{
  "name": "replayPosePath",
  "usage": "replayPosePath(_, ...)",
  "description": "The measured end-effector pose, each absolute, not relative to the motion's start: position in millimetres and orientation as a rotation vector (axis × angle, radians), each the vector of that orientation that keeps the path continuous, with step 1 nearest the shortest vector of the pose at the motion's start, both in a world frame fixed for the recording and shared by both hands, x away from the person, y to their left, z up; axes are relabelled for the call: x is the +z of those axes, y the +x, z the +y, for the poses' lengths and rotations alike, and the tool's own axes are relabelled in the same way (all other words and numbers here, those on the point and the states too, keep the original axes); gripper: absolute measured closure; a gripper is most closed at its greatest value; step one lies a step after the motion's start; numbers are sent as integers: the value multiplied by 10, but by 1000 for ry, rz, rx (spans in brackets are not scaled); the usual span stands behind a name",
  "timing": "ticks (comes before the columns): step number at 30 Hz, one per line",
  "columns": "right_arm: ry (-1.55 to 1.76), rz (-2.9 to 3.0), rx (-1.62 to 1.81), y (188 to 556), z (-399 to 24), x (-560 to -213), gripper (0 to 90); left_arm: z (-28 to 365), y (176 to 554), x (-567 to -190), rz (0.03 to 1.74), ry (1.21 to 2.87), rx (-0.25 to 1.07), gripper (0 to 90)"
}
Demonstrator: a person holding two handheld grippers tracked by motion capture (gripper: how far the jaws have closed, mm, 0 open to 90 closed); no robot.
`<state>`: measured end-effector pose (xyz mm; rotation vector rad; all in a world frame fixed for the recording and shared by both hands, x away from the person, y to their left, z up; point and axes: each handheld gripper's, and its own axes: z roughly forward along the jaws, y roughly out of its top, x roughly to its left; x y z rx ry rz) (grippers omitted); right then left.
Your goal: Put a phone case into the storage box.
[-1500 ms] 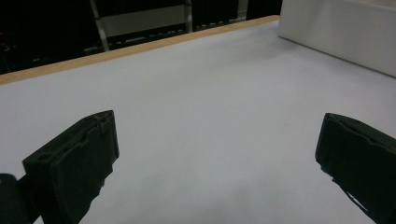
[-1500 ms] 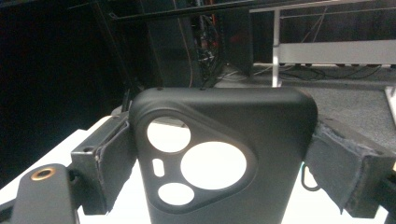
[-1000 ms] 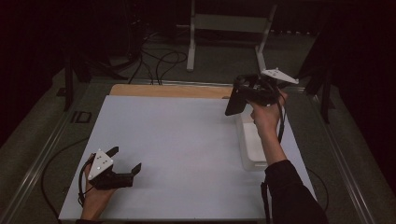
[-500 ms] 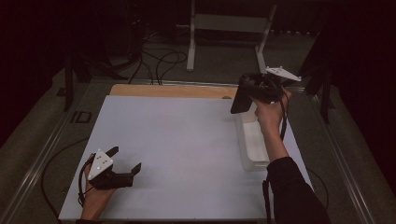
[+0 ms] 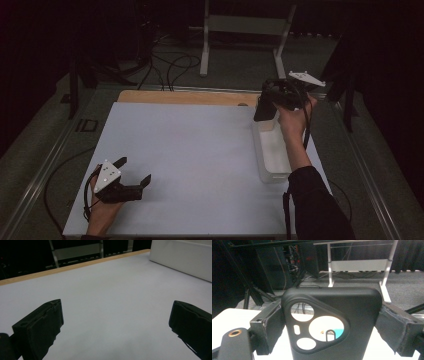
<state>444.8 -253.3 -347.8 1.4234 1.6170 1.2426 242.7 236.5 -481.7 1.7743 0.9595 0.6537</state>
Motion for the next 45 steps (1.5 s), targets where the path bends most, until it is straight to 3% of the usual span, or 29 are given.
replayPosePath(20, 1479, 1593, 1157, 4516, -2641, -3618, 138, 2357, 2423, -4818, 957, 1778, 655, 0)
replayPosePath(45, 1543, 1680, 1003, 4724, -2547, -4159, 133, 2367, 2418, -4816, 962, 1767, 651, 0)
